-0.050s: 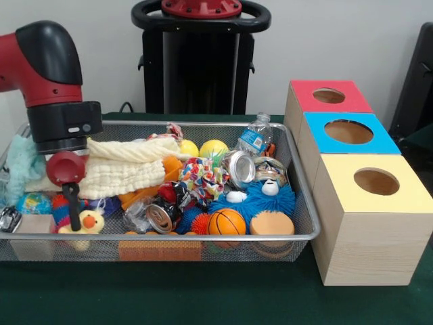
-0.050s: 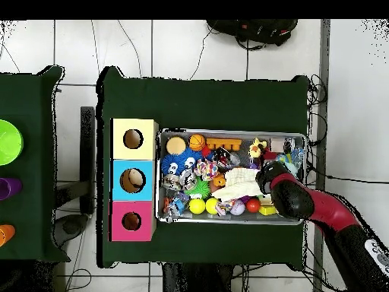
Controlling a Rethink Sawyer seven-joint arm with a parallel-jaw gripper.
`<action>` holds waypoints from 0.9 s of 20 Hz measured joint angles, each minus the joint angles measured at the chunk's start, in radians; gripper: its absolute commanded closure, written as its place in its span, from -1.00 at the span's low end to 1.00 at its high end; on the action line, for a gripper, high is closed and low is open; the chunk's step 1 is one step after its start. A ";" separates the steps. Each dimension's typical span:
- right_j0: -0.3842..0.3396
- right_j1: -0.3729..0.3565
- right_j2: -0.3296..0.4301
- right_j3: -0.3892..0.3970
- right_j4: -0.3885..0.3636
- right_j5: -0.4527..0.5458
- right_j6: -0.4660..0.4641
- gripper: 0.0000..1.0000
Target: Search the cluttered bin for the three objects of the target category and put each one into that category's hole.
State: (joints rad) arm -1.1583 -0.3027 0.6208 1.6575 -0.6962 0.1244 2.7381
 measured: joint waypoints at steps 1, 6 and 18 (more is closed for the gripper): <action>0.000 -0.001 0.002 0.000 -0.003 0.000 0.000 -1.00; 0.000 -0.003 0.005 0.000 -0.008 0.000 0.000 1.00; 0.014 -0.043 0.005 0.001 -0.011 0.000 0.000 1.00</action>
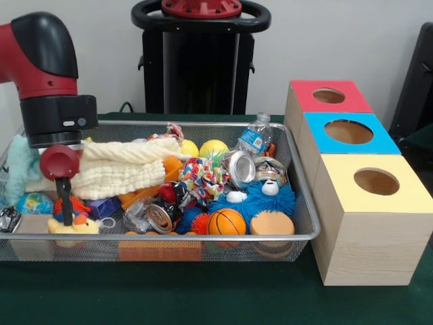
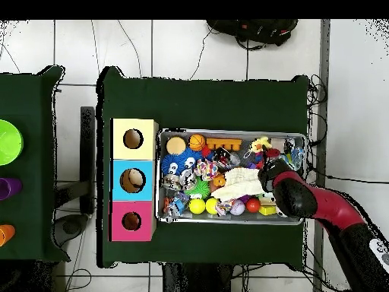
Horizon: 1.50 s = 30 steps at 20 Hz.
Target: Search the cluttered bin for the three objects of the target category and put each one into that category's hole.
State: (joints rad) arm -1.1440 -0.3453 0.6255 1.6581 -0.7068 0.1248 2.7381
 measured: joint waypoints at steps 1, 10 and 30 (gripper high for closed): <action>0.005 -0.006 0.000 0.001 0.000 0.000 0.000 1.00; 0.023 -0.169 0.016 0.116 0.103 0.053 0.000 1.00; 0.106 -0.385 0.026 0.192 0.276 0.171 0.000 1.00</action>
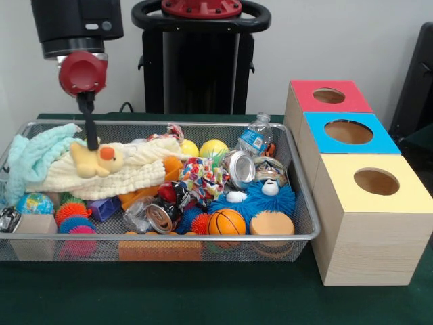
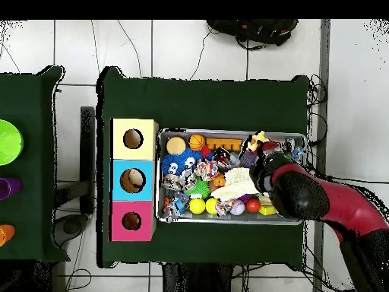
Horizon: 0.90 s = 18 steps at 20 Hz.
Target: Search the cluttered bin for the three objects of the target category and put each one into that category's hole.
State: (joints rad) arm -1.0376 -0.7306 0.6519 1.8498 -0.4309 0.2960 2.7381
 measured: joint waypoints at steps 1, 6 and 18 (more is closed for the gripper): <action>0.012 -0.005 -0.003 0.005 0.005 0.000 0.000 1.00; 0.120 -0.048 -0.059 0.056 0.013 -0.010 0.000 1.00; 0.336 -0.170 -0.164 0.280 0.019 -0.171 0.000 1.00</action>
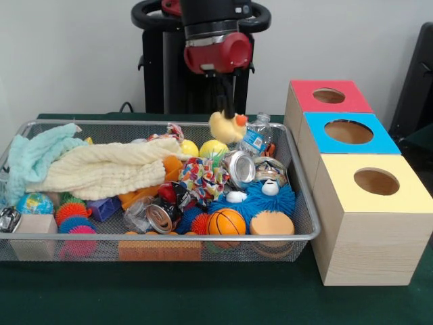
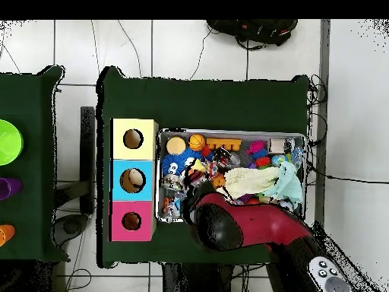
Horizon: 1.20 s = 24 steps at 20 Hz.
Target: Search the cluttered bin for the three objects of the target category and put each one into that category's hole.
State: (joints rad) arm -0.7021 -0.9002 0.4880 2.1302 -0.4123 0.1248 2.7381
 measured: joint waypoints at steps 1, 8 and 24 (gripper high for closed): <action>0.019 -0.011 -0.017 0.023 0.006 -0.016 0.000 1.00; 0.087 -0.106 -0.064 0.155 0.081 -0.054 0.000 1.00; 0.404 -0.377 -0.224 0.327 0.264 -0.041 0.000 1.00</action>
State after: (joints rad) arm -0.2983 -1.2774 0.2644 2.4574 -0.1478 0.0836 2.7385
